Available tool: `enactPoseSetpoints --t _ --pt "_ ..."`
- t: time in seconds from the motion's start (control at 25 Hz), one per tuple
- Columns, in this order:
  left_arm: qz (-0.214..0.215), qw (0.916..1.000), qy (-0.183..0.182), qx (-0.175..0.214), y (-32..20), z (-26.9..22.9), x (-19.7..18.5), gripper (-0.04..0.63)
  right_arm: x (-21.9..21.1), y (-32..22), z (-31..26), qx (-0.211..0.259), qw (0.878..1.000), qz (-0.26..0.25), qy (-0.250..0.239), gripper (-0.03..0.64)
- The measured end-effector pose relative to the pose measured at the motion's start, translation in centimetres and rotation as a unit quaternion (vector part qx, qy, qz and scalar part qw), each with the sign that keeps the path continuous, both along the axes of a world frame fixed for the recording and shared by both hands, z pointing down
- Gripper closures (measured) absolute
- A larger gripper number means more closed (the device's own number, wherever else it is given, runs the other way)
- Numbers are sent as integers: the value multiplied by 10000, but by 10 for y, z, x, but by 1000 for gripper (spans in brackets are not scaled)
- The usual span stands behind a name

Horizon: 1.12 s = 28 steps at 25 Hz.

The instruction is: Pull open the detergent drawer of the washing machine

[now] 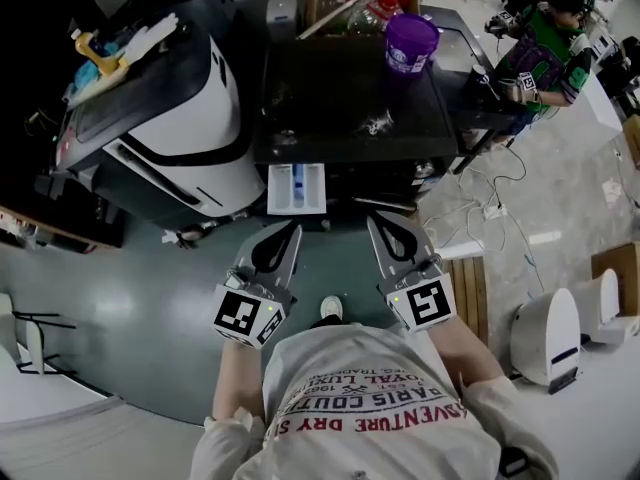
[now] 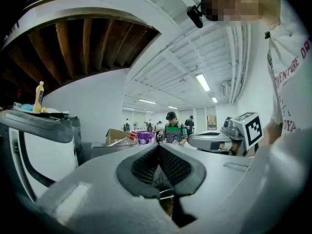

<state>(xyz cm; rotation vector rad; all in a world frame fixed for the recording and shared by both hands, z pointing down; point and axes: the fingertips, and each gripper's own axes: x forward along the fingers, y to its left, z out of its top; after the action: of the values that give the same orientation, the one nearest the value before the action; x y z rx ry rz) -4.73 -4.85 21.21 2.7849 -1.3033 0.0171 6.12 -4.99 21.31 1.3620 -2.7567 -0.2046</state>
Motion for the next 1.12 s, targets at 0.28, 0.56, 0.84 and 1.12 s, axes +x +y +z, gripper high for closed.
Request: enactPoseSetpoints --t 0.28,0.56,0.84,1.12 --pt "24 9999 -41 135 -6 -13 1 592 6 -2 2 -4 9999 -19 112 617" --pt "127 9997 33 194 -6 -16 4 592 3 -2 8 -51 9998 -33 186 617" --pt "100 9999 -37 104 -7 -7 0 592 1 -7 9 -80 9999 -45 132 617" --pt "-65 10000 54 25 -9 -4 -7 592 -3 -6 13 -83 9998 -112 149 617"
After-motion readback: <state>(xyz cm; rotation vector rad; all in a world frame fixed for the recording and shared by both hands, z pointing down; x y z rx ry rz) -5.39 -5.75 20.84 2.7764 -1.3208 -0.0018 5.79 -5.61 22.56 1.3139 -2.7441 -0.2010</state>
